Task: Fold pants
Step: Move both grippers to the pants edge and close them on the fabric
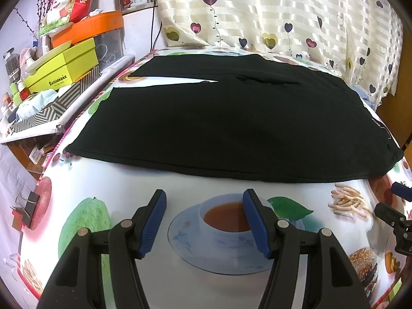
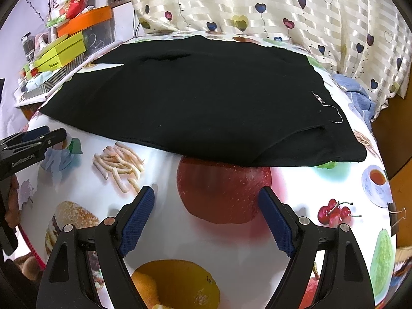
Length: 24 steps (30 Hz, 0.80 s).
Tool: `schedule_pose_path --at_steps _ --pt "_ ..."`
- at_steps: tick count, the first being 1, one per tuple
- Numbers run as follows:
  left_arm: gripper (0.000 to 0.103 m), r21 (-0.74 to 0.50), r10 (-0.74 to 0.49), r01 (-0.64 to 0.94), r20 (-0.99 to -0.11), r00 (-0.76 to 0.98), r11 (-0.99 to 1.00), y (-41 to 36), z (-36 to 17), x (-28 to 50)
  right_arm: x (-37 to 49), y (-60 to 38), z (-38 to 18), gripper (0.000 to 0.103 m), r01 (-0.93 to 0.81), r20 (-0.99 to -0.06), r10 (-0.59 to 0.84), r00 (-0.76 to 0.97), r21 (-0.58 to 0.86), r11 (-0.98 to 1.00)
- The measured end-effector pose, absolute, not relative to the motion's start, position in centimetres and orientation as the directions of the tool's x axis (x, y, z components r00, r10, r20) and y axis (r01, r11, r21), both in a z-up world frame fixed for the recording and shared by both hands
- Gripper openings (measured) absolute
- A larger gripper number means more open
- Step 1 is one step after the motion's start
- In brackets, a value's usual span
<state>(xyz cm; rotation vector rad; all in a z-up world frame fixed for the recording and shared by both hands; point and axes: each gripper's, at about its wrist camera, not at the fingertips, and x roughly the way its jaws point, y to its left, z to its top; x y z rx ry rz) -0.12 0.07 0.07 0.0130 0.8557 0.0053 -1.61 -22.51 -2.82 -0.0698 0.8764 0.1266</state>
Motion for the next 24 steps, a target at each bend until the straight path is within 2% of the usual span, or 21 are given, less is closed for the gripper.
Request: schedule_pose_path --at_steps 13,24 --pt "0.064 -0.010 -0.028 0.032 -0.747 0.664 0.999 -0.4 1.8 0.2 -1.1 -21.6 -0.4 0.083 -0.204 -0.740 0.115 0.663 -0.031 0.978" --pt "0.064 -0.014 -0.056 0.067 -0.739 0.671 0.998 0.0 3.8 5.0 3.4 -22.3 1.5 0.083 -0.247 -0.735 0.144 0.663 -0.034 0.968"
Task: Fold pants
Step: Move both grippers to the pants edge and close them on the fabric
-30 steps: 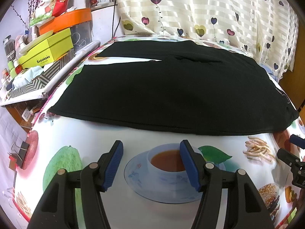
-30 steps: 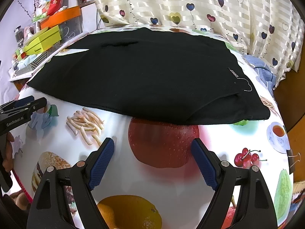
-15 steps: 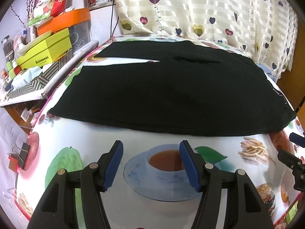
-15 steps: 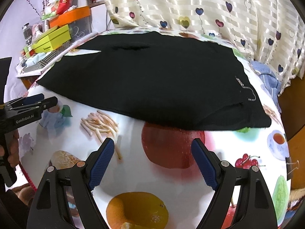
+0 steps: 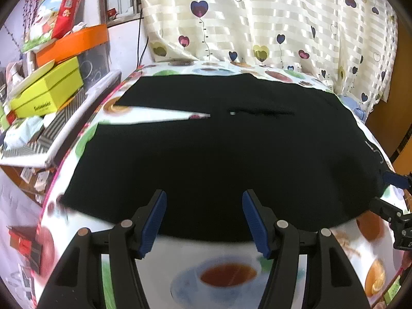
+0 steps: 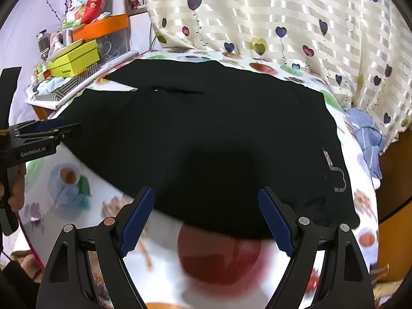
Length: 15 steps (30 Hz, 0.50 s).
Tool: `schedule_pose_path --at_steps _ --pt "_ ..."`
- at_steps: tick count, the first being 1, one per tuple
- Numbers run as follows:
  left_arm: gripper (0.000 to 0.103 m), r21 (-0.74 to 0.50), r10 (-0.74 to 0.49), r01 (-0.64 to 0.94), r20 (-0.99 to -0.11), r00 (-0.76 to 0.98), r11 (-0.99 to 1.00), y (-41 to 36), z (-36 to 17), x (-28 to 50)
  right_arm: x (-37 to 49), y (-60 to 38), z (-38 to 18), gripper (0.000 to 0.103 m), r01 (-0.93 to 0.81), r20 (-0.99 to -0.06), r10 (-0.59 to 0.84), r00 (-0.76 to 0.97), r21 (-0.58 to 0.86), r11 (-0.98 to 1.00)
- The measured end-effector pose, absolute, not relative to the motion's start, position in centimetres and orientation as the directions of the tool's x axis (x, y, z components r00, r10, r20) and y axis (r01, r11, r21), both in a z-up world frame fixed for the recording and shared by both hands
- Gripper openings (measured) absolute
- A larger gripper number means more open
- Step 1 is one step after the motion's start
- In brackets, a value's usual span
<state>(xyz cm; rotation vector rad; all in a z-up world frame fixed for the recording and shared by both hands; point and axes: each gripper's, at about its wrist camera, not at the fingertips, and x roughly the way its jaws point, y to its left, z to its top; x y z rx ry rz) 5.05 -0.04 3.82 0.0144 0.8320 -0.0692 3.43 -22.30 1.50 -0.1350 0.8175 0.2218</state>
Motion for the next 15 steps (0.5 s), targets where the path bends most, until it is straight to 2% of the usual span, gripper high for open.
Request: schedule_pose_path --at_steps 15 --pt "0.064 -0.002 -0.043 0.060 -0.717 0.696 0.998 3.0 6.4 16.4 14.7 -24.2 4.0 0.083 -0.290 -0.728 0.167 0.665 -0.046 0.956"
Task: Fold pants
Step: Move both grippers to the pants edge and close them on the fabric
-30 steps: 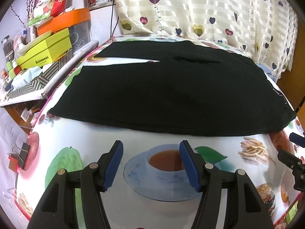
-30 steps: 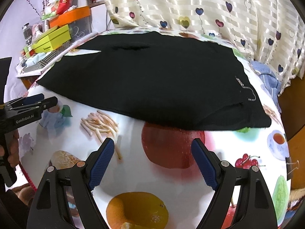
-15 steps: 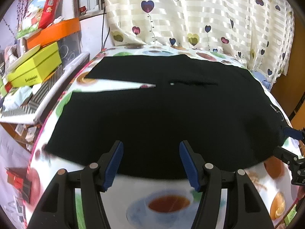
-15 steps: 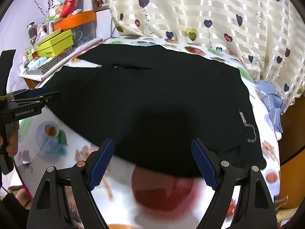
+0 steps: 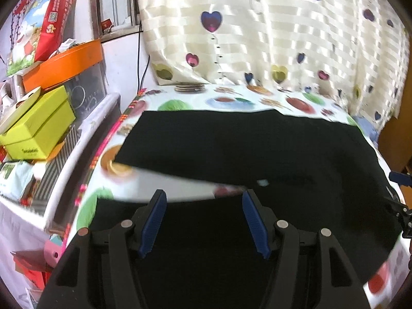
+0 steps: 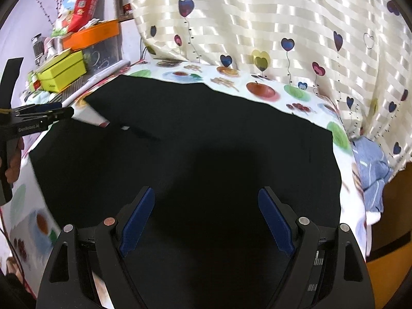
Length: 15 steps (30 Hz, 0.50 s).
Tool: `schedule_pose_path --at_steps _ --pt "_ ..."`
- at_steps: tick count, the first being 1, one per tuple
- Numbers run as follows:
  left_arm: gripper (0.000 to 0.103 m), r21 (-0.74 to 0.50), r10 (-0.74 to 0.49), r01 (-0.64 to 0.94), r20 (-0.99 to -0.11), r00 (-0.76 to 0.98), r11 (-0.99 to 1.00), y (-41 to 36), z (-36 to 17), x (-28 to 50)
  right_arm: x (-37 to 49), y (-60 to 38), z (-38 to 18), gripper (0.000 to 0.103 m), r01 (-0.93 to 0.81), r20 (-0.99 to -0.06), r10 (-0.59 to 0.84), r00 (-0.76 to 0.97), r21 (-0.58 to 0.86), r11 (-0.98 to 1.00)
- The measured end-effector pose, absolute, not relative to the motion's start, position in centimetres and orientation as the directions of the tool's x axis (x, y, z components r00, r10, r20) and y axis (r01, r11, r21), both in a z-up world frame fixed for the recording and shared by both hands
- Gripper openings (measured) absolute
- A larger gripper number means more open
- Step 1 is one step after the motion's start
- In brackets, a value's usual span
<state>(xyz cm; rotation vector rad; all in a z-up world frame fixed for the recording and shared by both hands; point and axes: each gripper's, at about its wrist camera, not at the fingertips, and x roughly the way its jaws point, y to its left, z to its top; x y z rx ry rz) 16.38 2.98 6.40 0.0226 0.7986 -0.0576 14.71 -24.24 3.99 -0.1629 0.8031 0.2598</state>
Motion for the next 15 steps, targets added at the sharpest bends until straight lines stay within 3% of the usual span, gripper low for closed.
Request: schedule_pose_path --at_steps 15 --pt "0.064 0.060 0.048 -0.004 -0.757 0.652 0.998 6.7 4.2 31.6 30.7 -27.7 3.2 0.083 -0.295 -0.751 0.223 0.622 0.040 0.955"
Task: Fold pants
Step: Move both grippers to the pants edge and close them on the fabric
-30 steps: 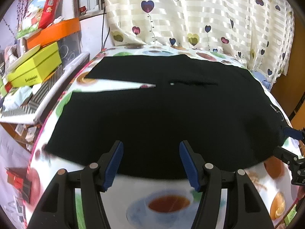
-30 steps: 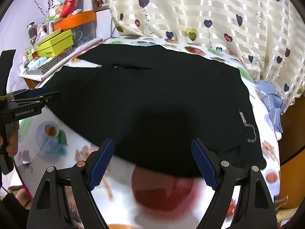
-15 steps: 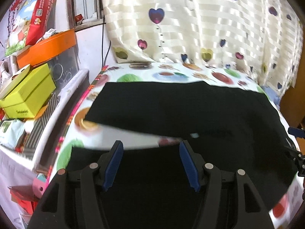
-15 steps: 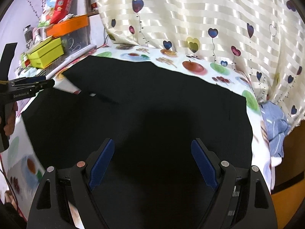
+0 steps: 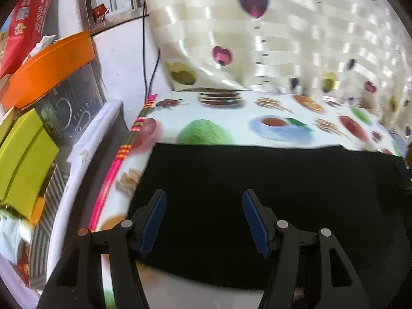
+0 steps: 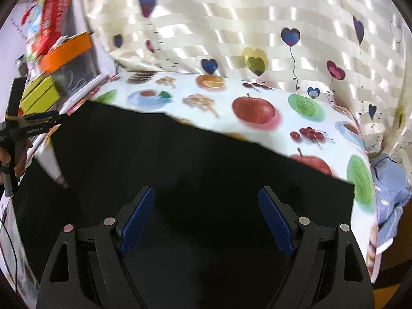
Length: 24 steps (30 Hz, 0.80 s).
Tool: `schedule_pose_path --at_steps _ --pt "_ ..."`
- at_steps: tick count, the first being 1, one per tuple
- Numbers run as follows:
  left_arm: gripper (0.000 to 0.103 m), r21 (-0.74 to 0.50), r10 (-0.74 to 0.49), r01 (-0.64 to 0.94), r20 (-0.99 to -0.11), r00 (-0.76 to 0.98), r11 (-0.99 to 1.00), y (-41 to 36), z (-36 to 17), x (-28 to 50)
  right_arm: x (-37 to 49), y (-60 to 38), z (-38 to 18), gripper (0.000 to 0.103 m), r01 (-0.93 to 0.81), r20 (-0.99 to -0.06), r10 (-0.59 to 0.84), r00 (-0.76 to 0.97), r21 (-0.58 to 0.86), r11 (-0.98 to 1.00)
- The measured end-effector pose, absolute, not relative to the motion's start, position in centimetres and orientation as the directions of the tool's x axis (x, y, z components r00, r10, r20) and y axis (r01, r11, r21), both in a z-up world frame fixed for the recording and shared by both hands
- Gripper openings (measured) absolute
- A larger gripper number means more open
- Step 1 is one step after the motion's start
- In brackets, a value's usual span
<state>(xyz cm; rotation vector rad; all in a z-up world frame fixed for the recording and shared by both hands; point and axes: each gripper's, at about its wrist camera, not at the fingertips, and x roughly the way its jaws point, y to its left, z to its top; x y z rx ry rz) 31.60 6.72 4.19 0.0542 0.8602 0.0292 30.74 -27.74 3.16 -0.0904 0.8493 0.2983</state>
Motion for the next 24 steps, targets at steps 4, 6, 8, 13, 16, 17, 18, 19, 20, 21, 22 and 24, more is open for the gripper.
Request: schedule_pose_path --at_steps 4,6,8,13,16,17,18,19,20,21,22,24 --pt "0.064 0.110 0.088 -0.004 -0.771 0.630 0.994 7.4 3.0 34.8 34.9 -29.0 2.3 0.083 -0.280 -0.762 0.211 0.612 0.041 0.959" --pt "0.064 0.125 0.102 -0.006 -0.772 0.627 0.992 7.6 2.6 35.8 36.2 -29.3 1.9 0.083 -0.282 -0.766 0.219 0.604 0.052 0.958" --pt "0.064 0.152 0.123 -0.008 -0.768 0.628 0.988 7.6 2.3 36.6 37.6 -29.5 1.4 0.083 -0.290 -0.774 0.231 0.589 0.065 0.955" --pt "0.066 0.180 0.150 -0.011 -0.784 0.602 0.984 7.6 0.7 38.1 39.6 -29.6 -0.5 0.083 -0.300 -0.813 0.214 0.541 0.052 0.953" --pt "0.067 0.175 0.150 -0.017 -0.780 0.607 0.984 7.6 0.5 38.2 39.8 -29.2 -1.2 0.084 -0.329 -0.821 0.186 0.540 -0.003 0.944" --pt "0.067 0.173 0.150 -0.021 -0.777 0.612 0.985 7.6 0.4 38.0 39.9 -29.2 -1.2 0.084 -0.328 -0.823 0.191 0.535 0.006 0.945" --pt "0.067 0.173 0.151 -0.023 -0.774 0.615 0.985 7.6 0.3 38.0 39.9 -29.3 -1.2 0.083 -0.325 -0.825 0.192 0.532 0.011 0.946" --pt "0.067 0.174 0.151 -0.023 -0.774 0.615 0.984 7.6 0.3 38.0 39.9 -29.2 -1.2 0.083 -0.331 -0.826 0.187 0.531 0.001 0.944" --pt "0.061 0.167 0.143 -0.018 -0.779 0.610 0.986 7.6 0.3 38.0 40.0 -29.2 -1.2 0.081 -0.335 -0.830 0.187 0.526 0.000 0.942" --pt "0.049 0.146 0.118 -0.004 -0.788 0.605 0.989 7.6 0.4 38.1 40.1 -29.2 -1.1 0.070 -0.340 -0.833 0.193 0.519 0.006 0.940" --pt "0.044 0.127 0.092 0.015 -0.795 0.600 0.992 7.4 0.4 38.1 40.0 -29.1 -0.9 0.059 -0.356 -0.832 0.203 0.517 0.007 0.935" --pt "0.014 0.158 0.091 0.059 -0.791 0.604 0.986 6.2 0.3 37.8 39.8 -28.8 -0.5 0.021 -0.367 -0.829 0.207 0.519 0.003 0.930"
